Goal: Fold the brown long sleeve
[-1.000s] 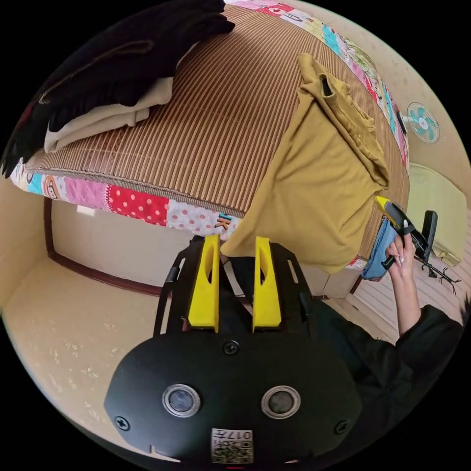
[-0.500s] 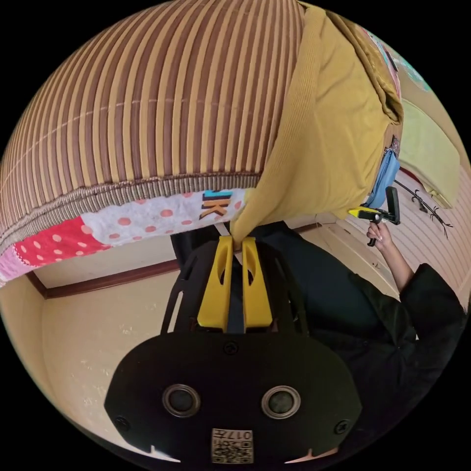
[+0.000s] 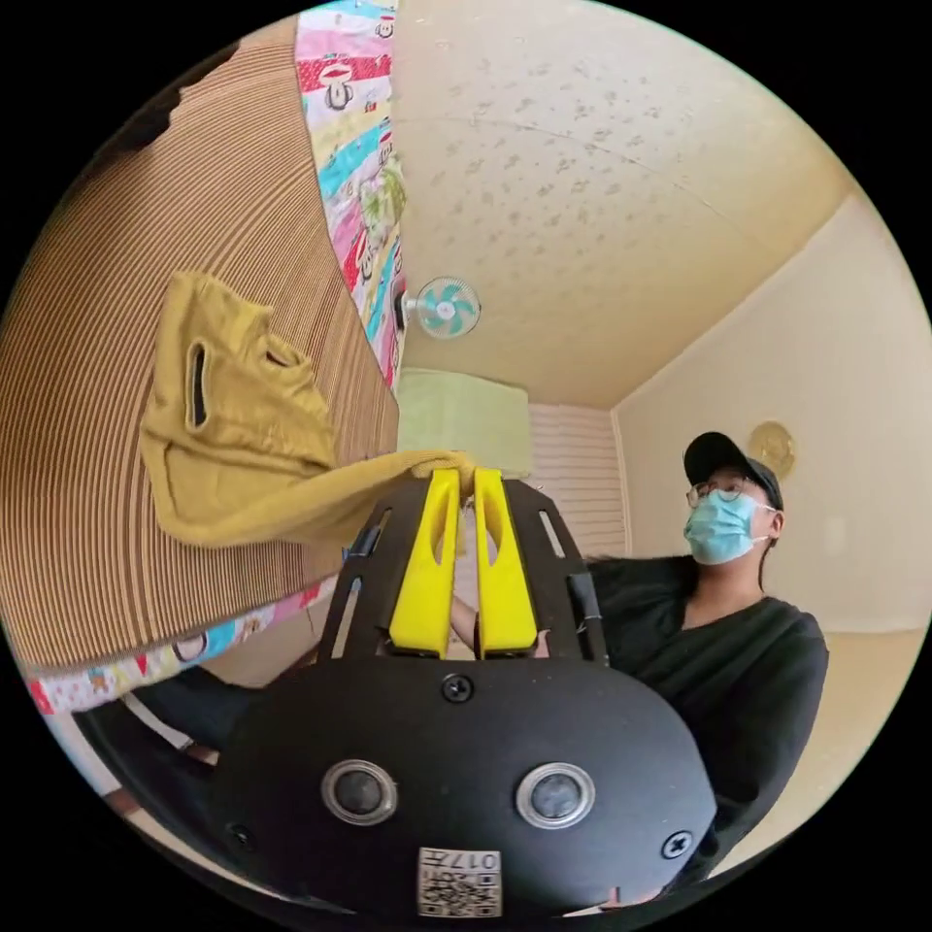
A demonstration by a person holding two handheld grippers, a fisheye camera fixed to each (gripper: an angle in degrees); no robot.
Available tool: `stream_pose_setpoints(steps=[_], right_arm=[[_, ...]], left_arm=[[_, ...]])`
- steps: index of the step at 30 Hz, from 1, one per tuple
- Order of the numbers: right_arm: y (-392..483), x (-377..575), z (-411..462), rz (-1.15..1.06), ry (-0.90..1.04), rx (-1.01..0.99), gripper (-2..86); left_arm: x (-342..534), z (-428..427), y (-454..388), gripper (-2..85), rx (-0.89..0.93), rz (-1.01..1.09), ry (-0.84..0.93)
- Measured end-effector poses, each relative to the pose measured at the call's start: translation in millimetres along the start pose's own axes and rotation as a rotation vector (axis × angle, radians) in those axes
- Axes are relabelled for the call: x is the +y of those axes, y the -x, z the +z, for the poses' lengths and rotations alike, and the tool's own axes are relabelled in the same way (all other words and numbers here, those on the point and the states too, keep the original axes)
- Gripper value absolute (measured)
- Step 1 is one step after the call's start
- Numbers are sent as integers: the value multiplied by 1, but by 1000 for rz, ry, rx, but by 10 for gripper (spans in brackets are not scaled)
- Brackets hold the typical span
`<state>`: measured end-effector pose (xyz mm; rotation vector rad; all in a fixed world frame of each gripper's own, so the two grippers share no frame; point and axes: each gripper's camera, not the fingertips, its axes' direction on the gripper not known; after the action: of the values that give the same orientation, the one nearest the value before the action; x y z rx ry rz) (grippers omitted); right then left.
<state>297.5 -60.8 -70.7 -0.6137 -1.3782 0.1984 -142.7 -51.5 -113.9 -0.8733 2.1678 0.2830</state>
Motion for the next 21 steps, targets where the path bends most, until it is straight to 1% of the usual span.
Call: stream_pose_setpoints(steps=[1, 2, 3, 4, 5, 7, 8, 10, 11, 12, 13, 14, 16, 17, 18, 19, 20, 21], right_arm=[[-21, -32, 6, 72, -70, 61, 47], [-32, -45, 9, 116, -109, 95, 50], [-46, -66, 14, 167, -193, 156, 54], [-50, -83, 24, 145, -225, 207, 54], [-50, -90, 30, 141, -227, 241, 53], [-42, -109, 65, 111, -186, 417, 49], [-39, -110, 76, 89, -163, 460, 45], [-29, -104, 129, -8, -30, 666, 30], [-28, -100, 143, -28, -1, 735, 27], [-29, -89, 171, -68, 45, 890, 20], [-30, -77, 197, -131, 81, 1042, 15], [-32, -70, 210, -174, 102, 1112, 13], [-49, -48, 249, -318, 150, 1428, 7], [-57, -44, 254, -335, 146, 1516, 7], [-78, -38, 259, -340, 134, 1704, 6], [-106, -37, 258, -309, 165, 1881, 5], [-121, -37, 256, -288, 221, 1928, 5], [-139, -40, 252, -258, 308, 1941, 4]], left_arm=[[-34, 9, 8, 49, -65, -14, -46], [-49, 13, 12, 57, -108, -17, -74], [-74, 19, 18, 71, -206, -1, -130], [-91, 25, 25, 83, -322, -7, -163], [-97, 27, 30, 92, -384, -27, -169], [-100, 39, 48, 115, -588, -84, -168], [-96, 43, 53, 118, -632, -97, -165], [-66, 55, 76, 136, -813, -179, -142], [-57, 58, 83, 143, -848, -206, -139], [-38, 62, 98, 154, -893, -267, -140], [-20, 66, 113, 164, -912, -331, -151], [-12, 68, 121, 165, -909, -361, -155], [11, 80, 151, 164, -852, -471, -157], [15, 82, 158, 162, -833, -496, -163], [20, 87, 171, 141, -802, -536, -181], [22, 90, 180, 114, -803, -561, -201], [23, 89, 182, 99, -802, -569, -220], [26, 86, 186, 77, -764, -594, -279]])
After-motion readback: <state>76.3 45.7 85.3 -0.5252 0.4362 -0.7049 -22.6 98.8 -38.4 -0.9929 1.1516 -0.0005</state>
